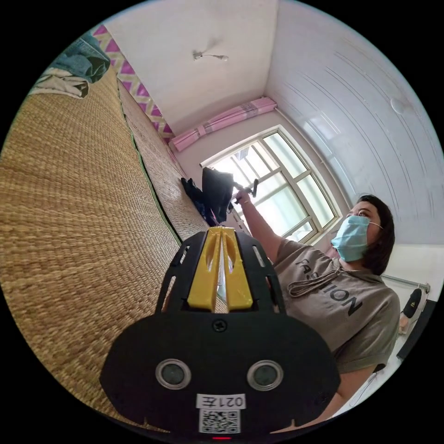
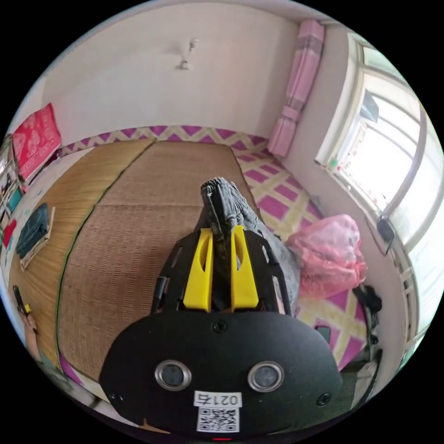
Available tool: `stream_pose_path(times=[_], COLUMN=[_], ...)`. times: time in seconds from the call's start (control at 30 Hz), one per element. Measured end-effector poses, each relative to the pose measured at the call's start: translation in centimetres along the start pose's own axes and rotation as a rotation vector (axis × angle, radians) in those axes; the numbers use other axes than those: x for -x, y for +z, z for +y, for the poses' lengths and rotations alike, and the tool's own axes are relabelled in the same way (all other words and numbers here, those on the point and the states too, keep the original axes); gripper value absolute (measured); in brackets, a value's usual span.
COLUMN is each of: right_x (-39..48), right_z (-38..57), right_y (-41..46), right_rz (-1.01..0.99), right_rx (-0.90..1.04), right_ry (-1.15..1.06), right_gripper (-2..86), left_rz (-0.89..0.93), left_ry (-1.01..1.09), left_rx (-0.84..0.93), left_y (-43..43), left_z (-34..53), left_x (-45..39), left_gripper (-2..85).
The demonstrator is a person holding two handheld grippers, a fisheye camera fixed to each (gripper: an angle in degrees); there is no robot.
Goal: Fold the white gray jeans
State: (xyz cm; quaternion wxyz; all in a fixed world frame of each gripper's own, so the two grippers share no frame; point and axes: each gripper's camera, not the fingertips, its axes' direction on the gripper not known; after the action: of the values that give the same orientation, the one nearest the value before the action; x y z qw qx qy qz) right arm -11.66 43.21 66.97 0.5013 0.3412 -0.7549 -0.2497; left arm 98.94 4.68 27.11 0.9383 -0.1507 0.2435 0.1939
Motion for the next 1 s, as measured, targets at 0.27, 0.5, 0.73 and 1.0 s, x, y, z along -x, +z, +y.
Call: stream_pose_path(times=[0.27,0.5,0.73,1.0], right_x=[20.4,51.2,53.0,56.6], right_z=[2.6,19.1,24.5,29.7], right_y=[-13.1,-1.4,2.0,8.4], right_rz=[-0.165,-0.396,-0.51,-0.475], right_rx=[-0.28,-0.09,-0.114,-0.151], right_ry=[-0.412,-0.824,-0.679,-0.758], right_gripper=[6.2,6.5,10.3,11.8], left_rz=[0.018,-0.063,-0.106,-0.075], left_ry=[-0.021,-0.028,0.028,-0.049], left_rx=[-0.091,-0.133,-0.17,-0.297], left_y=[-2.4,-3.7,-6.0,-8.1], left_z=[-0.1,-0.3,1.2,2.4], left_x=[-0.2,-1.9,-7.1,-6.8], left_gripper=[-1.0,-1.0,-1.0,-1.0])
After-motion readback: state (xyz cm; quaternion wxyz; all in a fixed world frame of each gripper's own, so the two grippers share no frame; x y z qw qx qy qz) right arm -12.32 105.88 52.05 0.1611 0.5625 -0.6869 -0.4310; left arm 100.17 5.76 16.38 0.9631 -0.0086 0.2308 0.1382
